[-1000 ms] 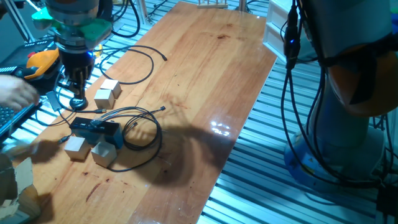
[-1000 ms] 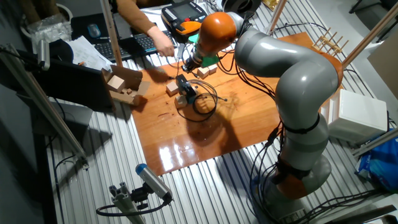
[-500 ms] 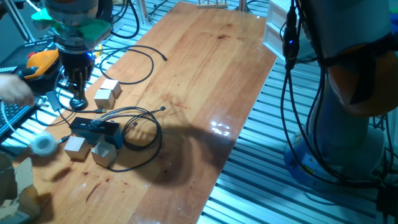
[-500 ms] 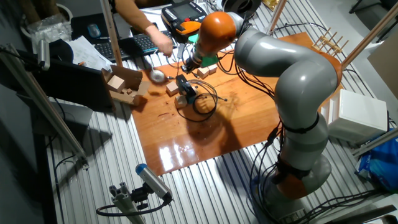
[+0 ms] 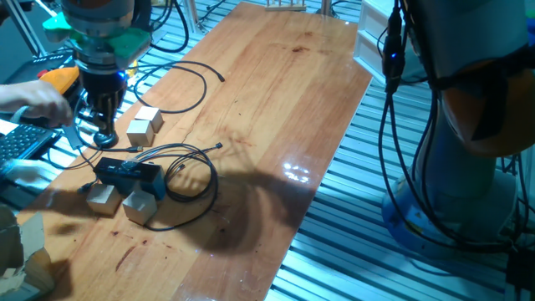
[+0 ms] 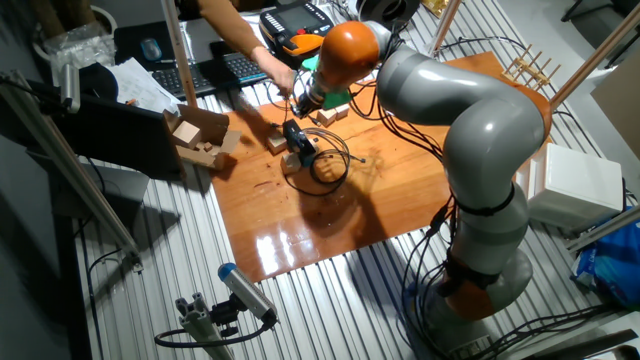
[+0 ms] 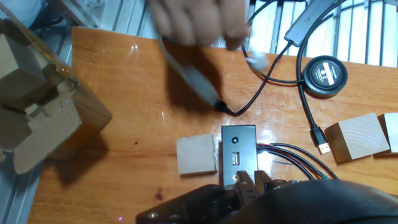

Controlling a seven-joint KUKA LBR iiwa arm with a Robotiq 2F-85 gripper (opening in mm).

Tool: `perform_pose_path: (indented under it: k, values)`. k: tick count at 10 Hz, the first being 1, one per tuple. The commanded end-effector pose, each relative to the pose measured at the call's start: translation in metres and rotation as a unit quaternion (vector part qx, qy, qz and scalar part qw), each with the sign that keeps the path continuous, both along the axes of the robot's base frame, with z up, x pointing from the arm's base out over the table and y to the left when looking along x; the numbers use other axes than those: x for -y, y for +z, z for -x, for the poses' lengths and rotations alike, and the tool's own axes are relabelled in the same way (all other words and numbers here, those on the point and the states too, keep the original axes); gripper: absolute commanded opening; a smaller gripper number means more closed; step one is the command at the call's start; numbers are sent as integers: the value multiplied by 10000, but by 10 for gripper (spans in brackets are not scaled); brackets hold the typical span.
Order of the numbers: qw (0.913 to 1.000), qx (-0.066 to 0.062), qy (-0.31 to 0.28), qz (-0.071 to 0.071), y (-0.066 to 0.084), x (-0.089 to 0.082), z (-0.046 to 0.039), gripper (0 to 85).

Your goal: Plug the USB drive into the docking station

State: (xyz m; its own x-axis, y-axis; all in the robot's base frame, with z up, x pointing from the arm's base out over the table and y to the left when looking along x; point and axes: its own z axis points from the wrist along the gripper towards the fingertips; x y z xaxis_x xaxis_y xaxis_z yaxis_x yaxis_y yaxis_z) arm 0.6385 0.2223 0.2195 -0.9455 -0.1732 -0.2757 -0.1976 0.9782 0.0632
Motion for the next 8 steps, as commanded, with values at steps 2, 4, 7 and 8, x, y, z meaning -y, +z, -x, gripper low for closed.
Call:
perform_pose_path:
  k: [2,4,7,8]
  values:
    - [9996,142,-86,223,11,28,-22,510]
    - [9997,72,-13,234,17,82,-58,510]
    - [9996,74,10,286,15,82,-58,510]
    - [9996,75,24,283,14,82,-58,510]
